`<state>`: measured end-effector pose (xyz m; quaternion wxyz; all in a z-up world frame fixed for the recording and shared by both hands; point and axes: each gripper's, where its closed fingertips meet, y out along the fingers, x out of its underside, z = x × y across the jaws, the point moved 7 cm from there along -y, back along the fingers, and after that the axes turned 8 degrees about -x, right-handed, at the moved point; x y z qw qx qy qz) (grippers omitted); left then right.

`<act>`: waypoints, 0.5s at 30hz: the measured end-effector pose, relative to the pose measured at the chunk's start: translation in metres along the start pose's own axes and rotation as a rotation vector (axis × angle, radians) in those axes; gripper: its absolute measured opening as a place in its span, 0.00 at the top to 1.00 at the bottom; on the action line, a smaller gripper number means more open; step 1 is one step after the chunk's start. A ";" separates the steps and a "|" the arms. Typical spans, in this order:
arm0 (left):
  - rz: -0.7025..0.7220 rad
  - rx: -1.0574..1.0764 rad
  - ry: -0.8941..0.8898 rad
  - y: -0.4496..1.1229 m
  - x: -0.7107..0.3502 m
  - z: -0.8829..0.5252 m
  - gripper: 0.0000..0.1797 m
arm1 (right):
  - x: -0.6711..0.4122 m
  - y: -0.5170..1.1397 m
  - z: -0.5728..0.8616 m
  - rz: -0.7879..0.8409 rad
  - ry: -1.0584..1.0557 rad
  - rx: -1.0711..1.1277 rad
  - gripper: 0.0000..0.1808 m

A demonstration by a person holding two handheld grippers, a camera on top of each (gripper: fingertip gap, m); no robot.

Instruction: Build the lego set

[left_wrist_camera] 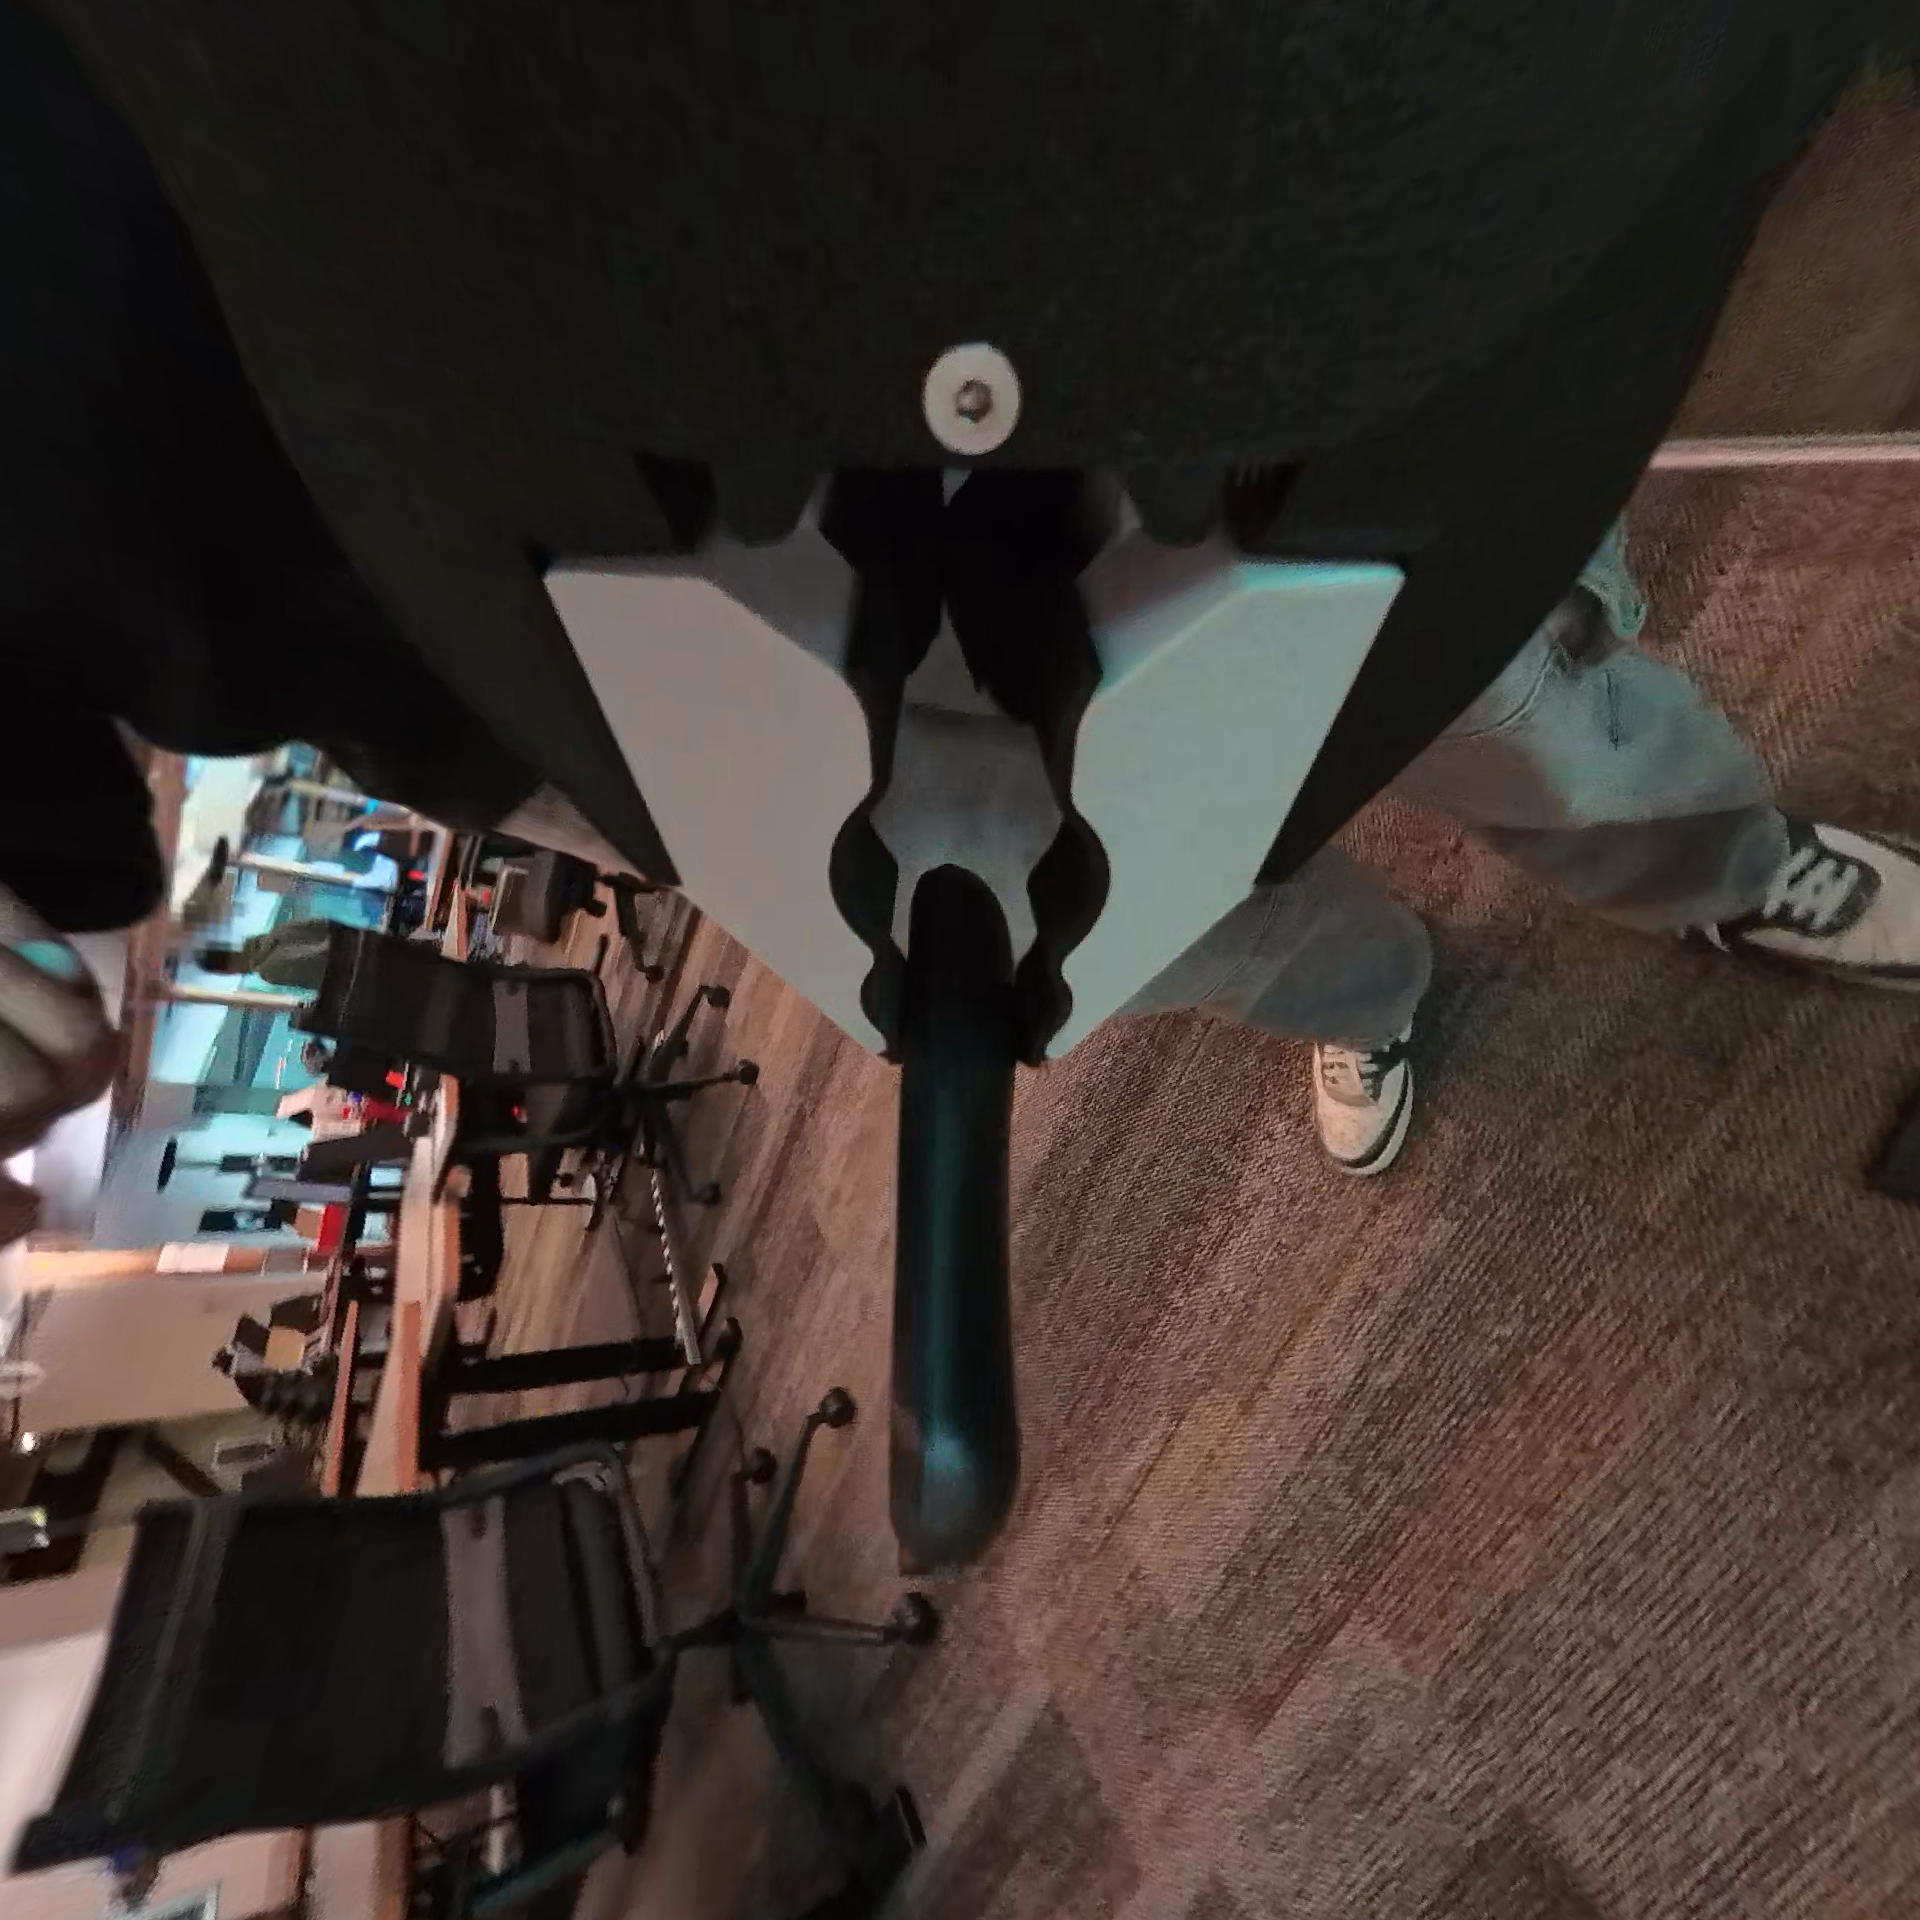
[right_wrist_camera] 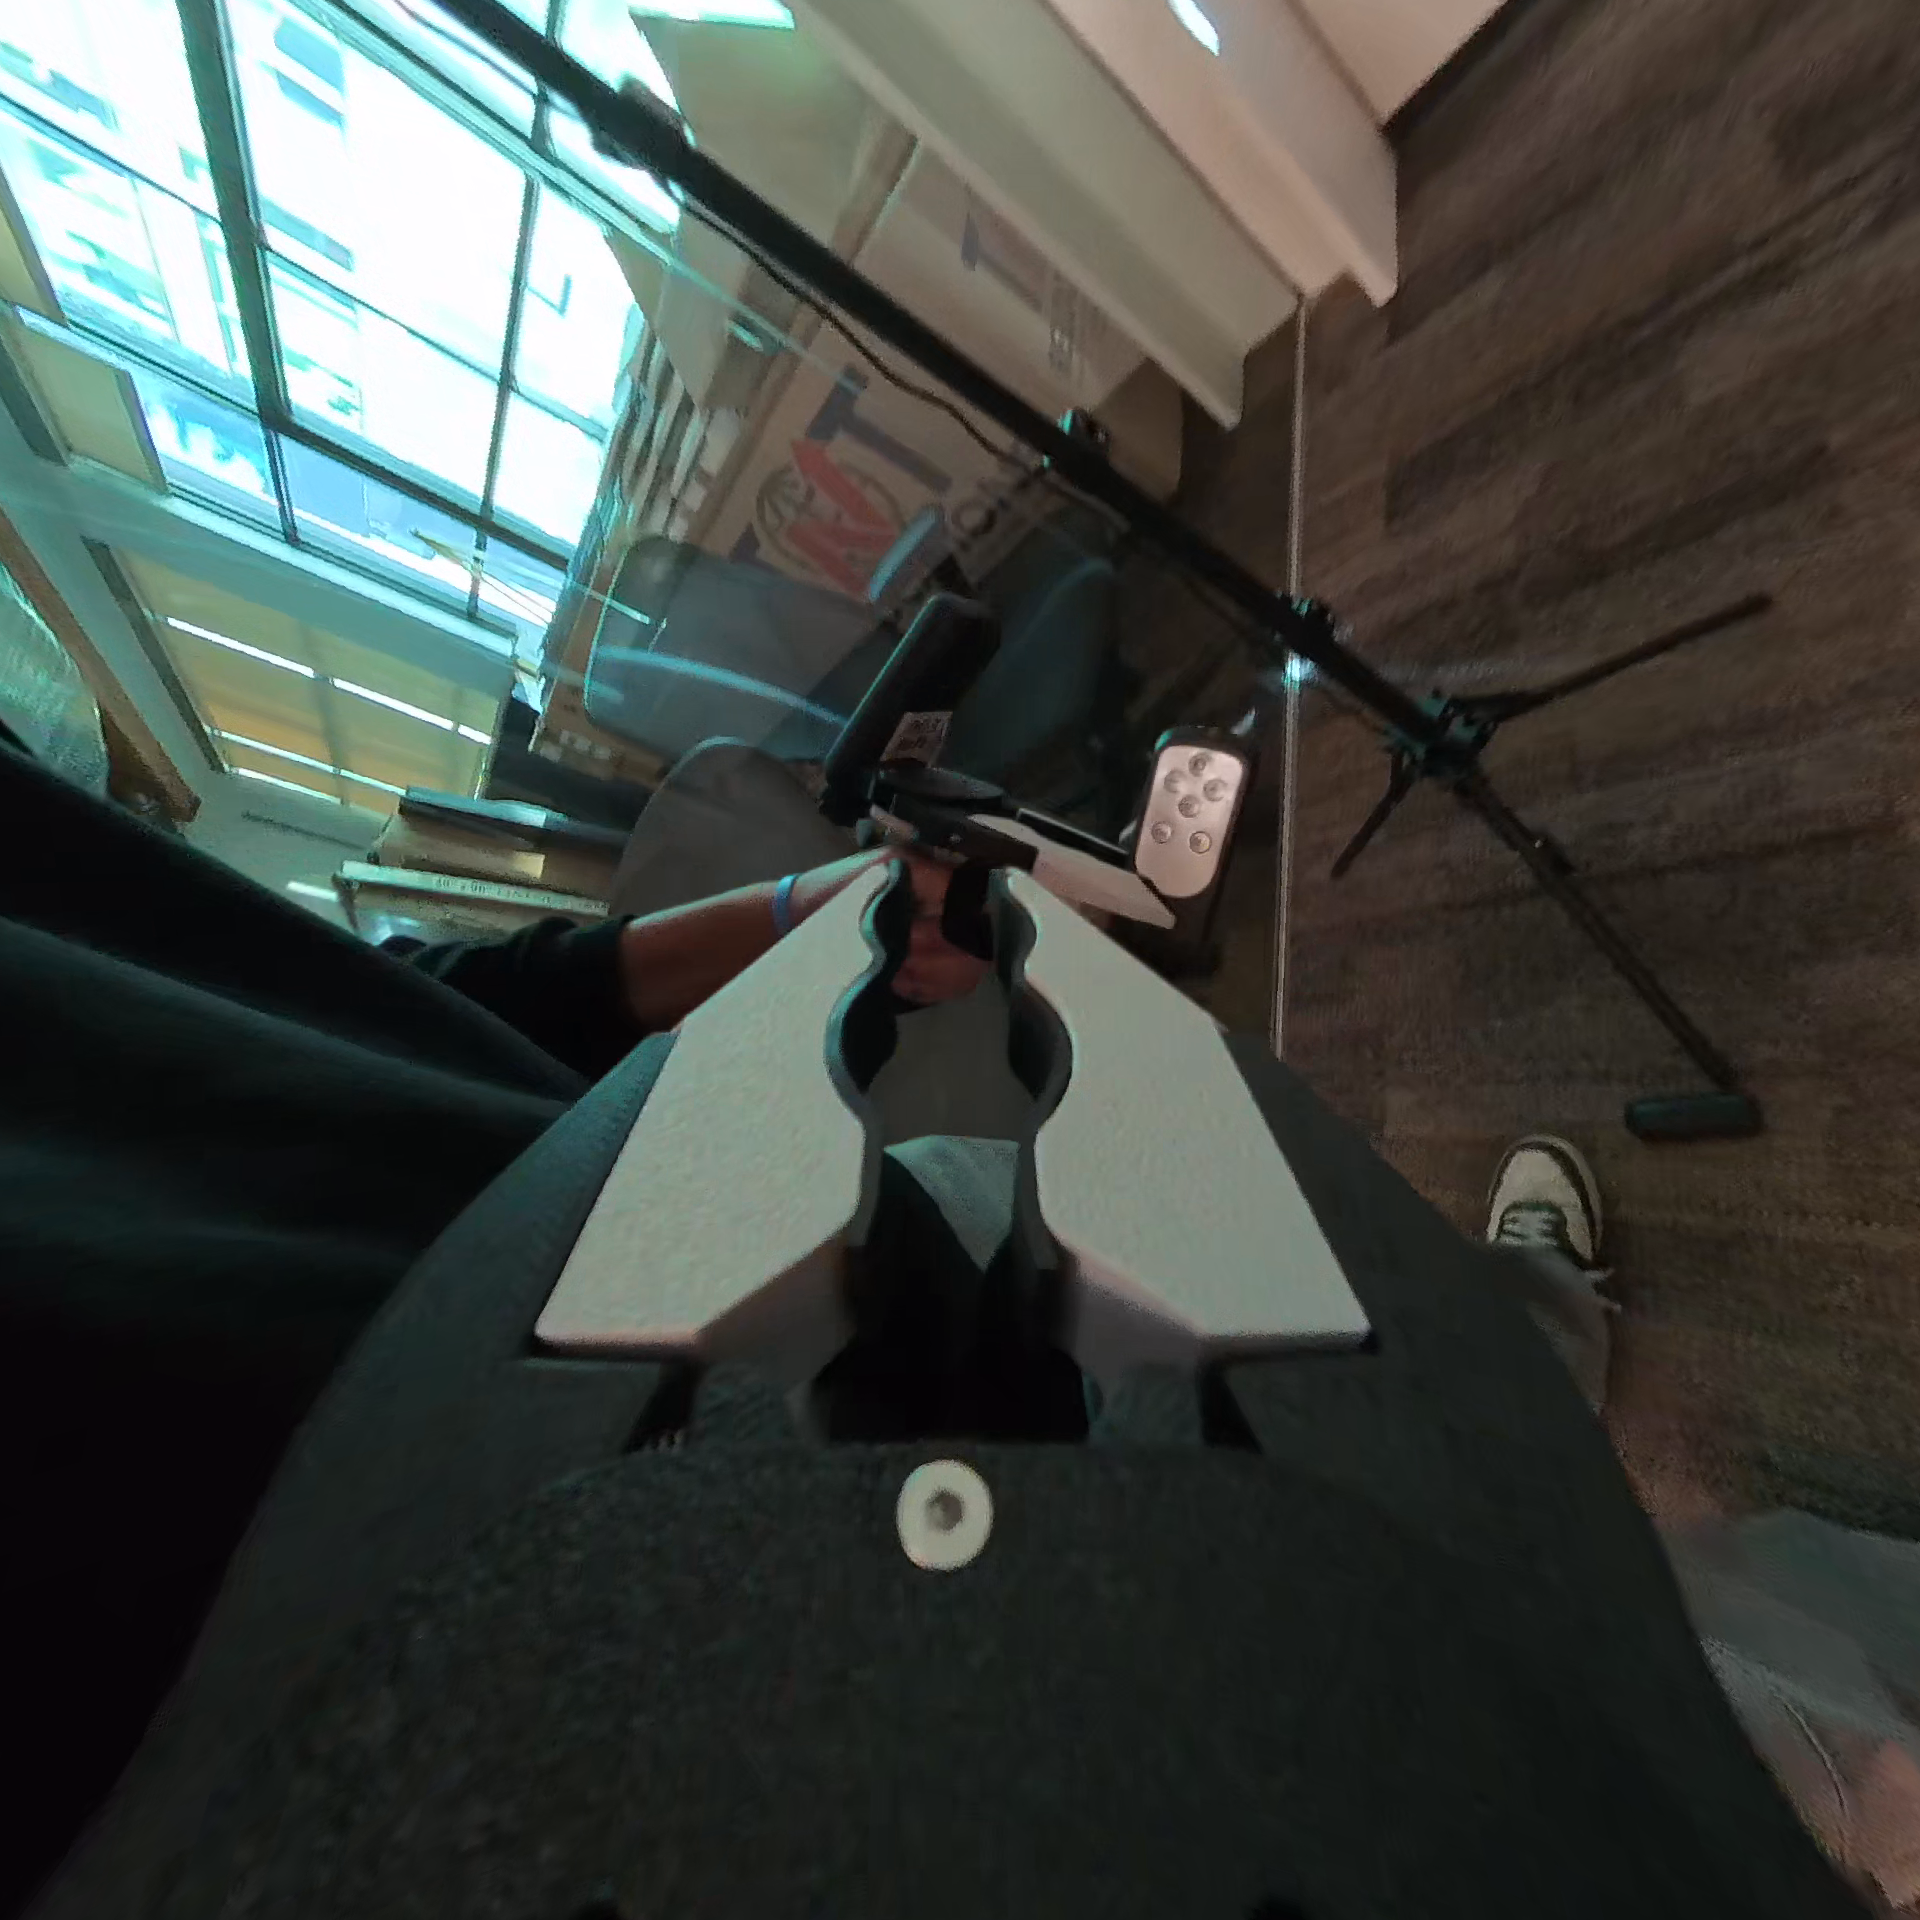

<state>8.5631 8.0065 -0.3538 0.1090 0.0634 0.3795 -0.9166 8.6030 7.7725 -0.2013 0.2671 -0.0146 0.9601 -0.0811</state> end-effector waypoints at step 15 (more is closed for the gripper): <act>-0.242 -0.424 -0.465 0.251 0.163 -0.461 0.90 | 0.163 0.125 0.232 -0.088 -0.056 0.171 0.90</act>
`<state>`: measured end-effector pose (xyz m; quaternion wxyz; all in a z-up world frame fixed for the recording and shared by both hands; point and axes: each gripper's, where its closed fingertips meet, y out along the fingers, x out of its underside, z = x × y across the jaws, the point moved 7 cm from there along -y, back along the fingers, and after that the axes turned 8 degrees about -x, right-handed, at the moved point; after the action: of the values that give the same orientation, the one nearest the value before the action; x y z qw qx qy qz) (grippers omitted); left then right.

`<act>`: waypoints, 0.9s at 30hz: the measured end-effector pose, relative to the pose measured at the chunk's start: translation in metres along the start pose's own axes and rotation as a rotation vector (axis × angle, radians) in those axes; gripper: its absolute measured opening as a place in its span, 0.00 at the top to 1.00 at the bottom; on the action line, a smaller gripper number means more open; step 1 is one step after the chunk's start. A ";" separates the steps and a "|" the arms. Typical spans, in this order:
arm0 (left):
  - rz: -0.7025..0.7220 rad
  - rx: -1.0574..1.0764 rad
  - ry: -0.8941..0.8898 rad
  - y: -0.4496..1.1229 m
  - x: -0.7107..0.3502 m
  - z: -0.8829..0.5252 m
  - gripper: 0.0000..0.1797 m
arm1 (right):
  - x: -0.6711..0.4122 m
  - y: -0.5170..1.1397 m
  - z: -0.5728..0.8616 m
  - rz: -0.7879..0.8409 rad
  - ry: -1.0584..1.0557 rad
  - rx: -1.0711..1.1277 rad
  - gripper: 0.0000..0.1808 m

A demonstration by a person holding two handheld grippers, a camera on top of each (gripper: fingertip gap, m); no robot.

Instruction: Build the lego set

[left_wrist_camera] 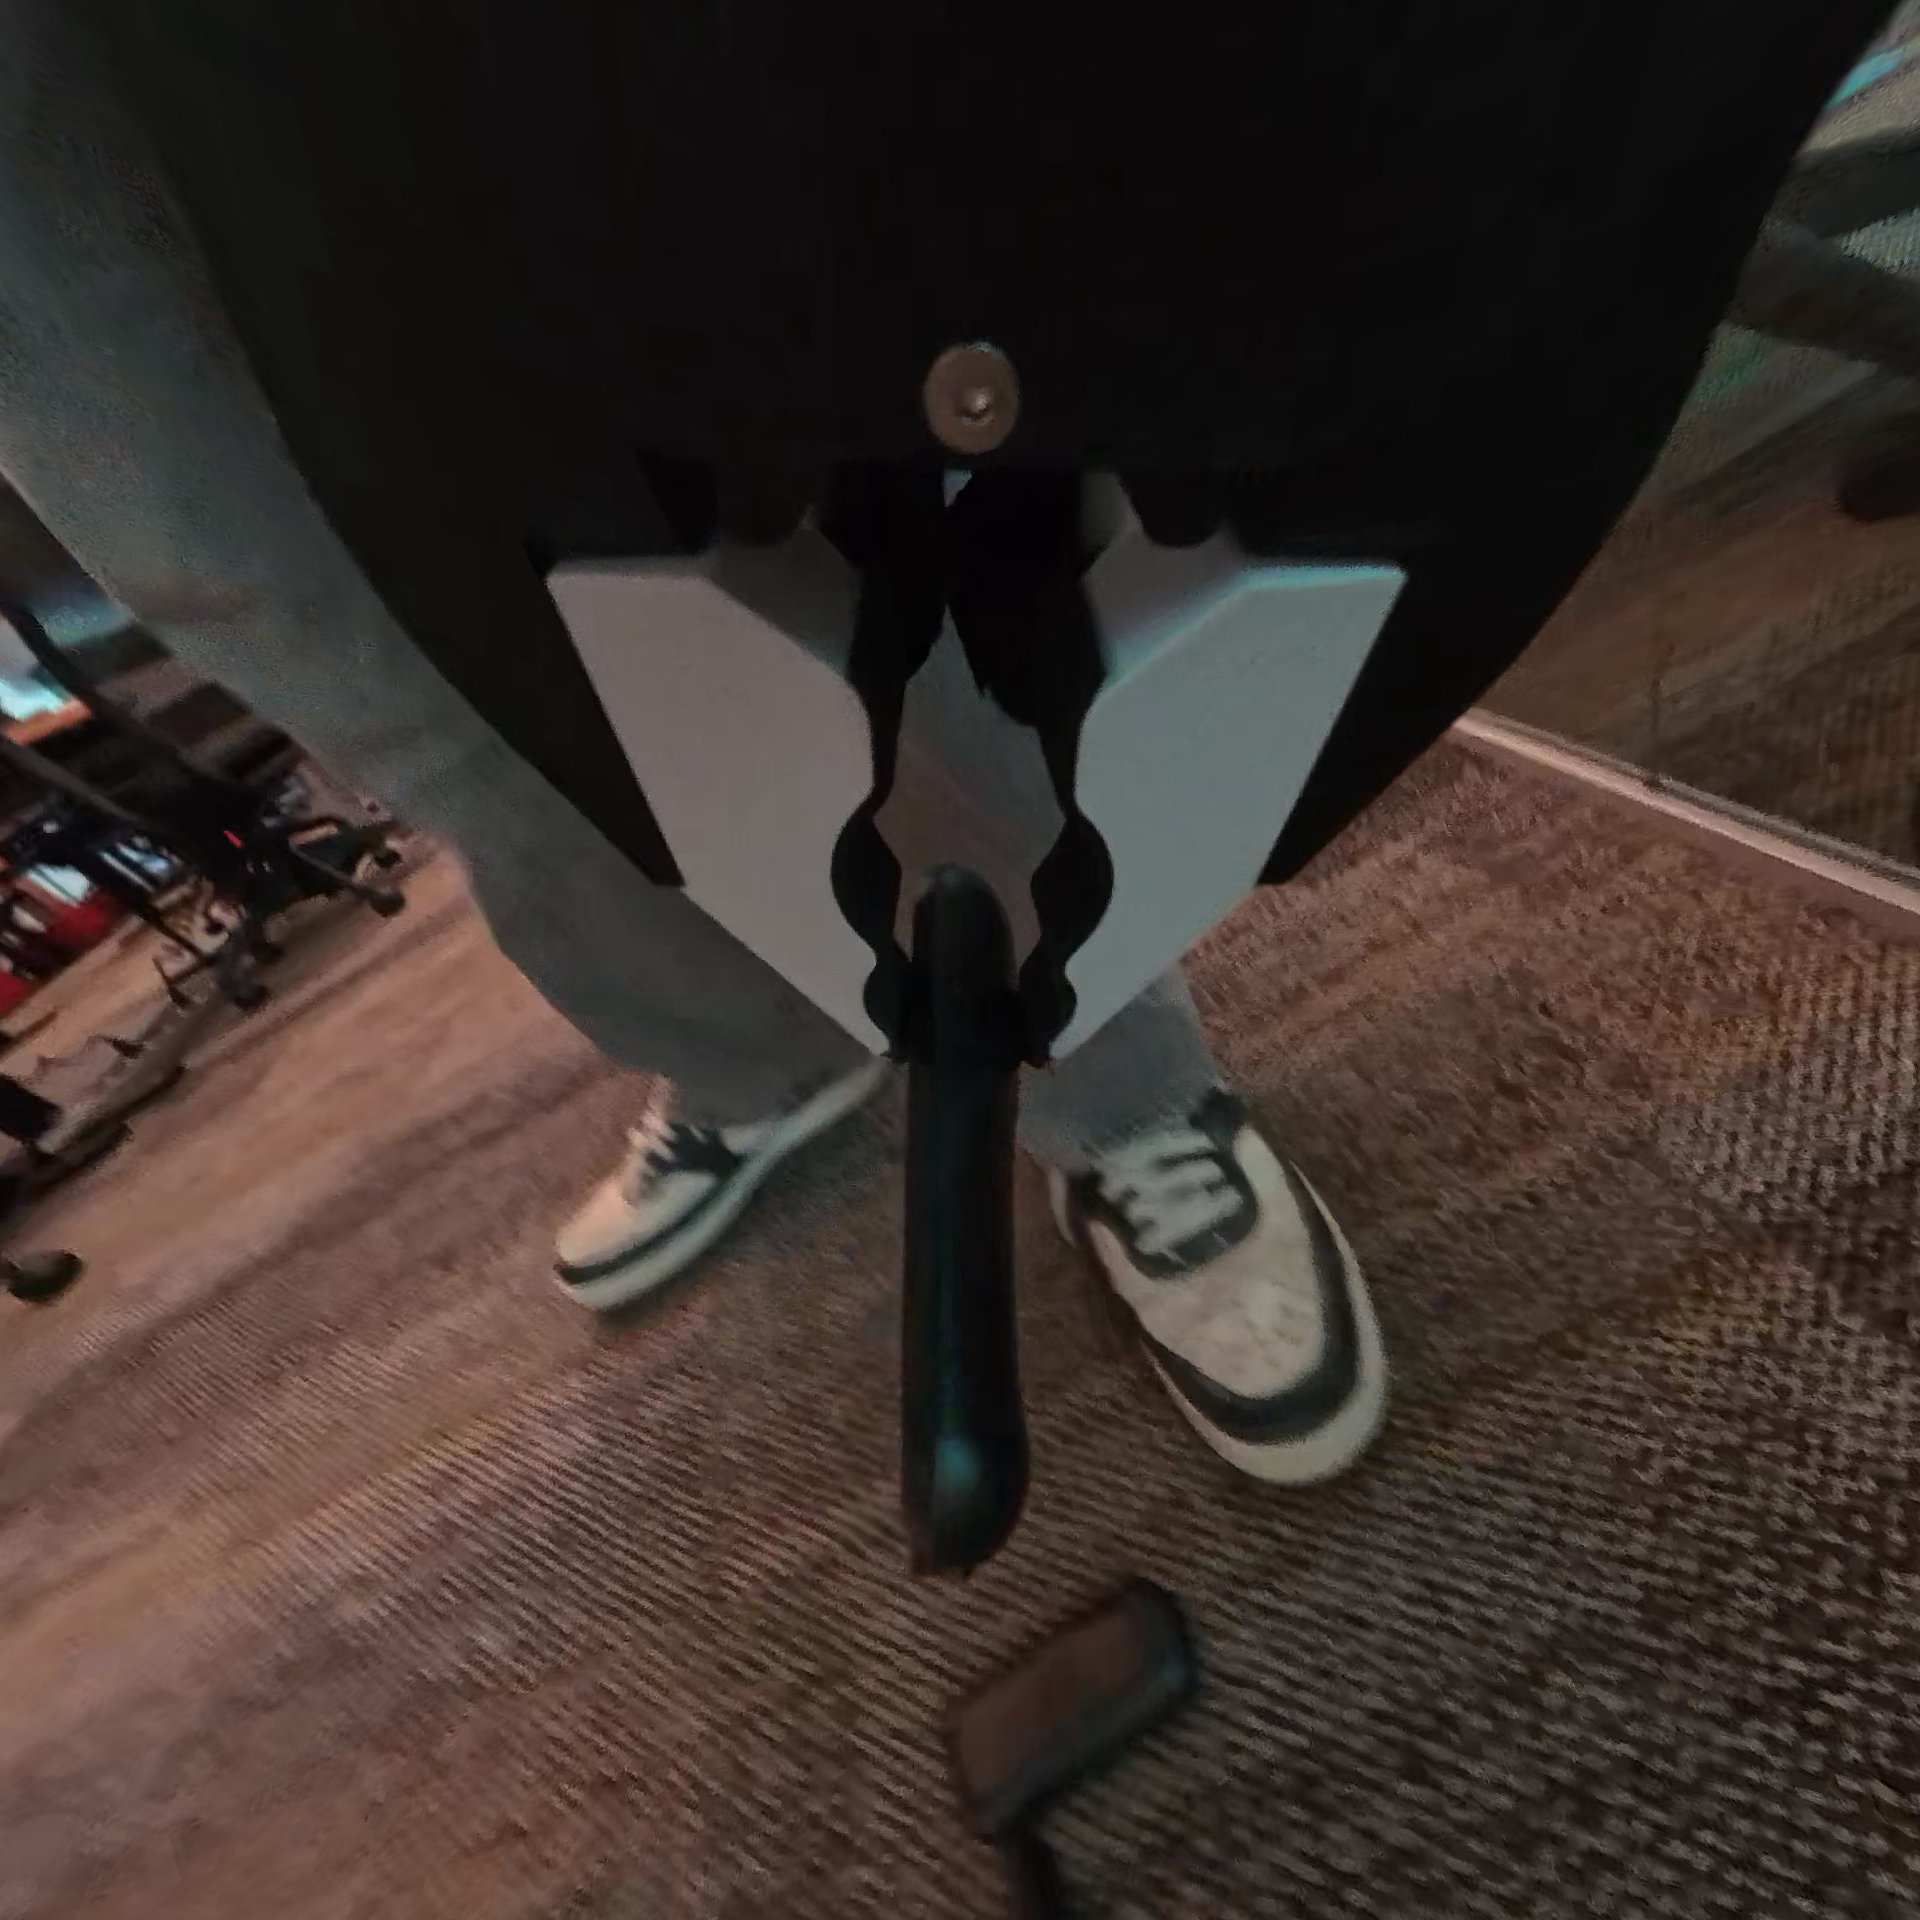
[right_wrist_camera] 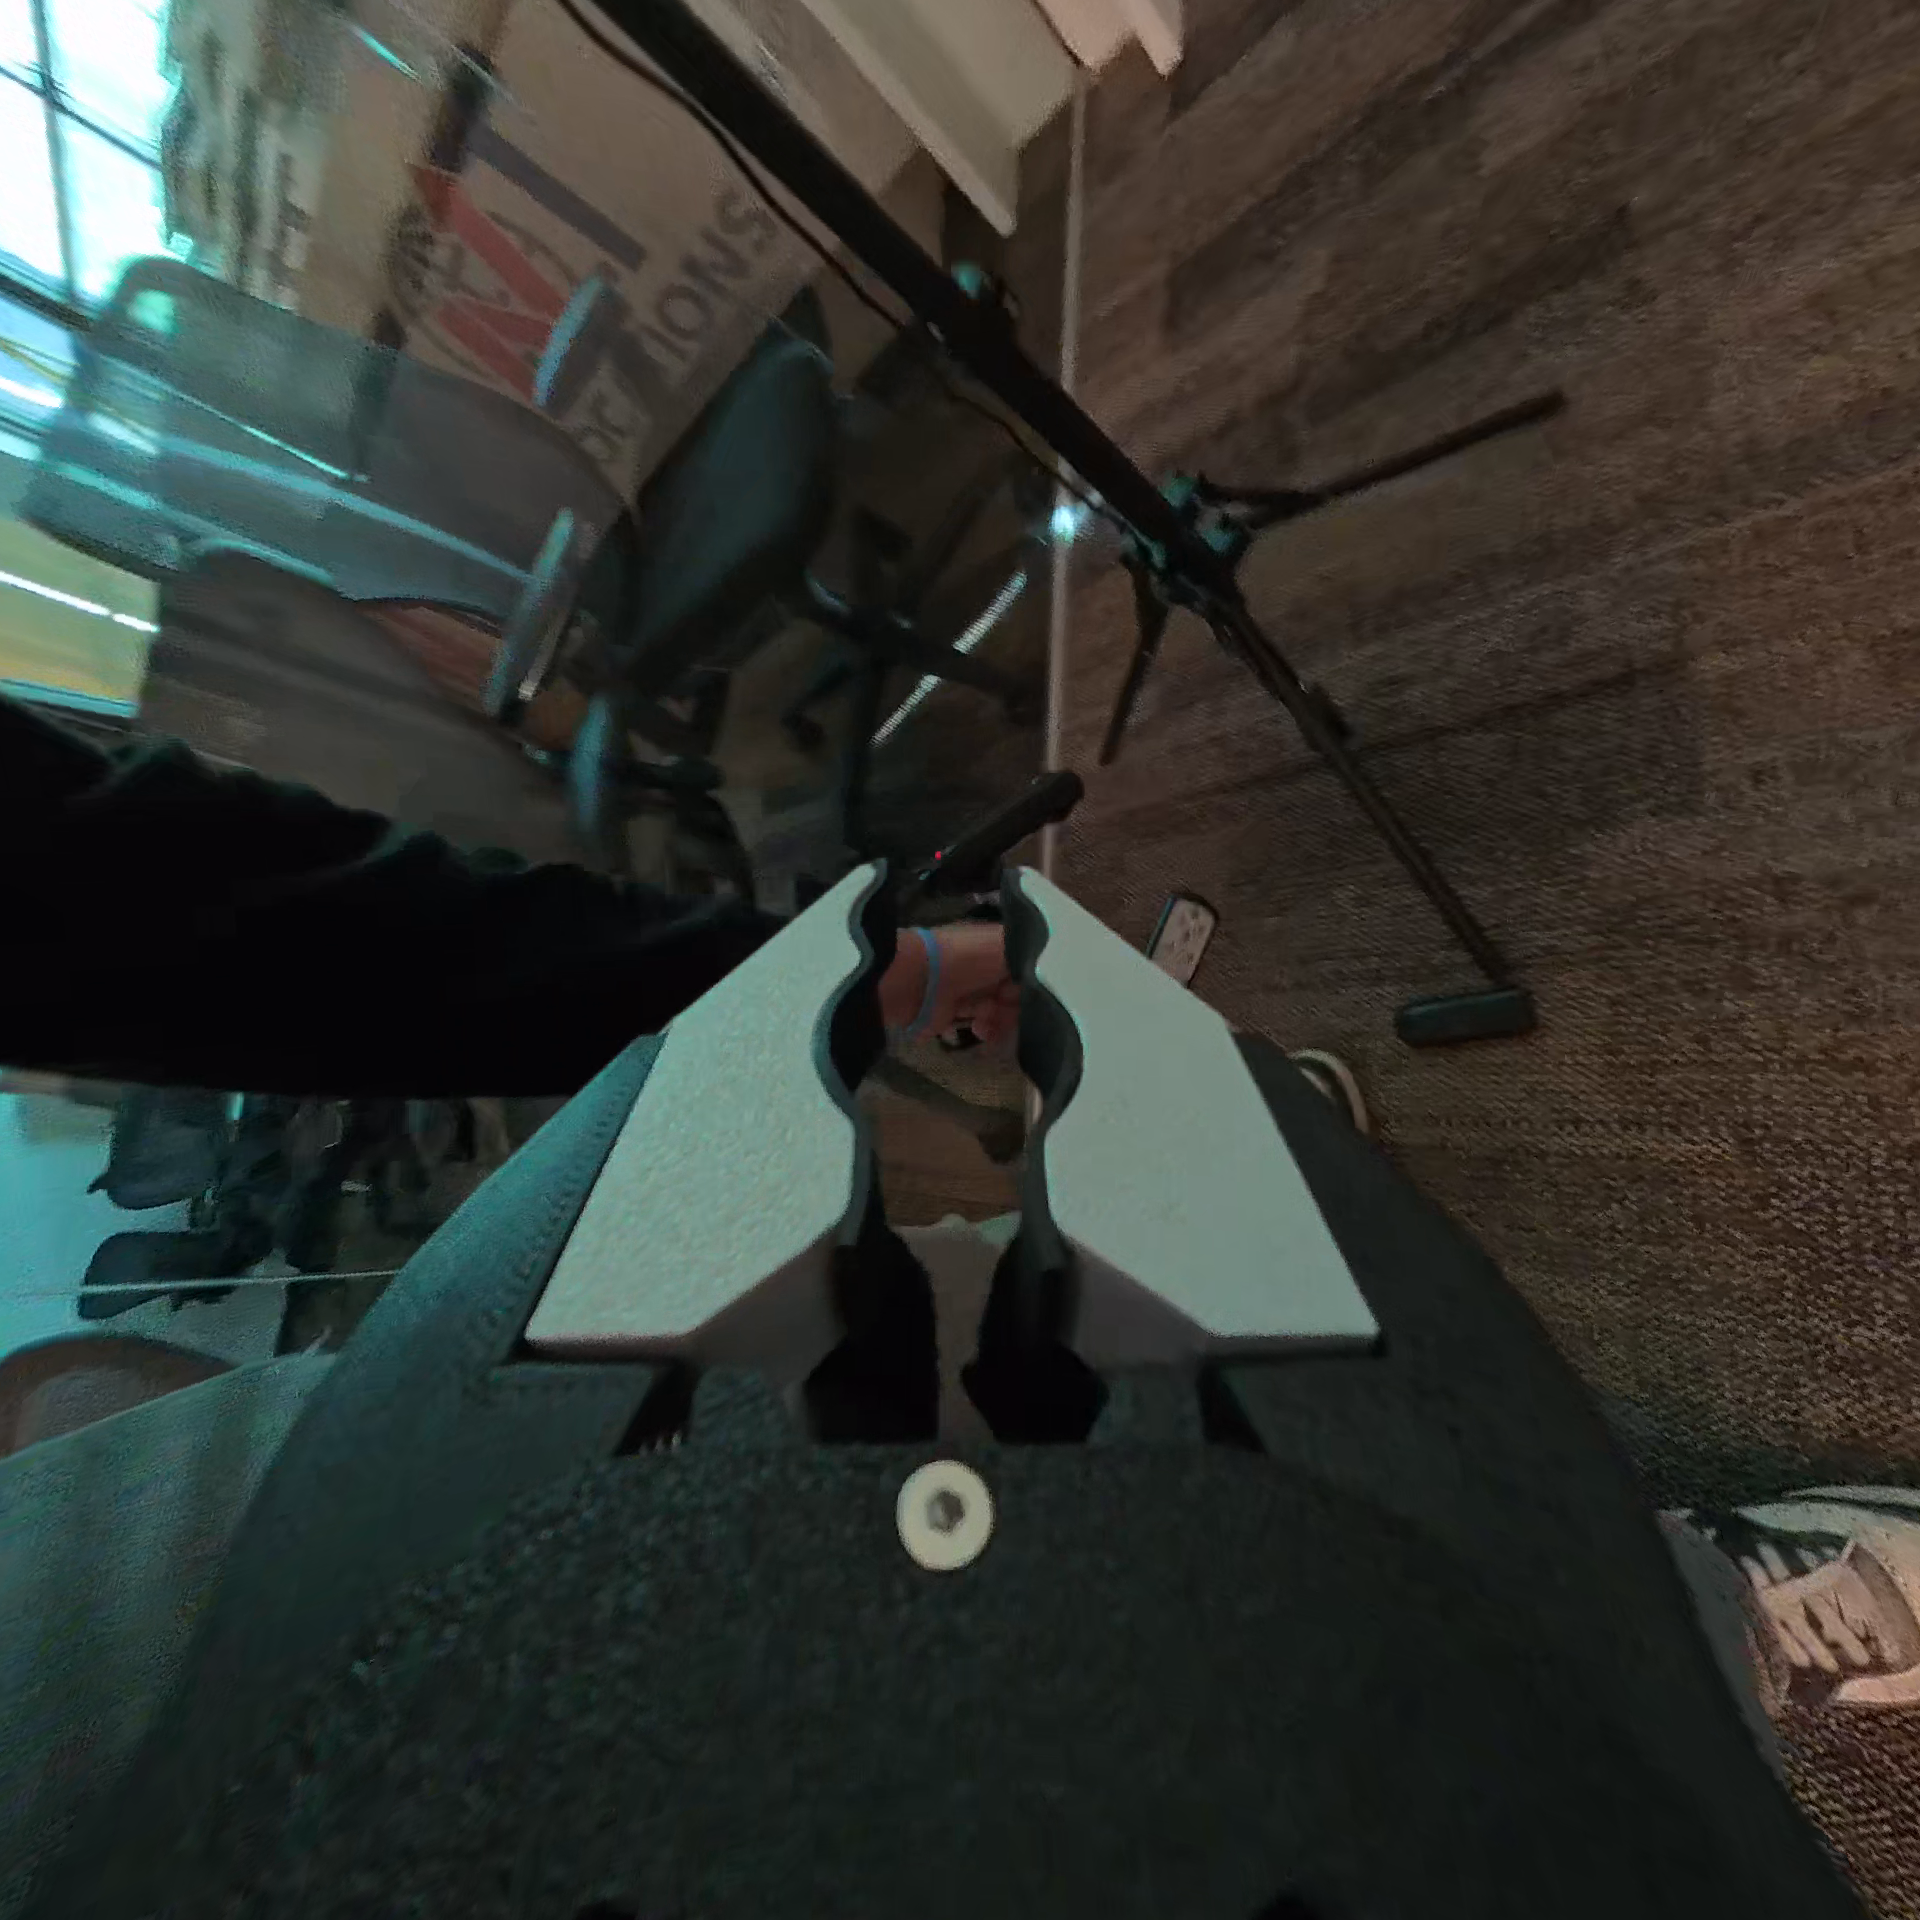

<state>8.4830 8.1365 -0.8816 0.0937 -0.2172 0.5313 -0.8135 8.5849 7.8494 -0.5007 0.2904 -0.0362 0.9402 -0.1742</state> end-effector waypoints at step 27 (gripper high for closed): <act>0.130 0.220 -0.046 0.245 -0.188 -0.113 0.86 | 0.156 0.070 0.115 -0.229 0.176 0.006 0.89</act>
<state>8.5795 8.1990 -1.1898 0.1818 -0.1894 0.4496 -0.8538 8.5217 7.8538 -0.6969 0.1854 -0.1268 0.9512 -0.2116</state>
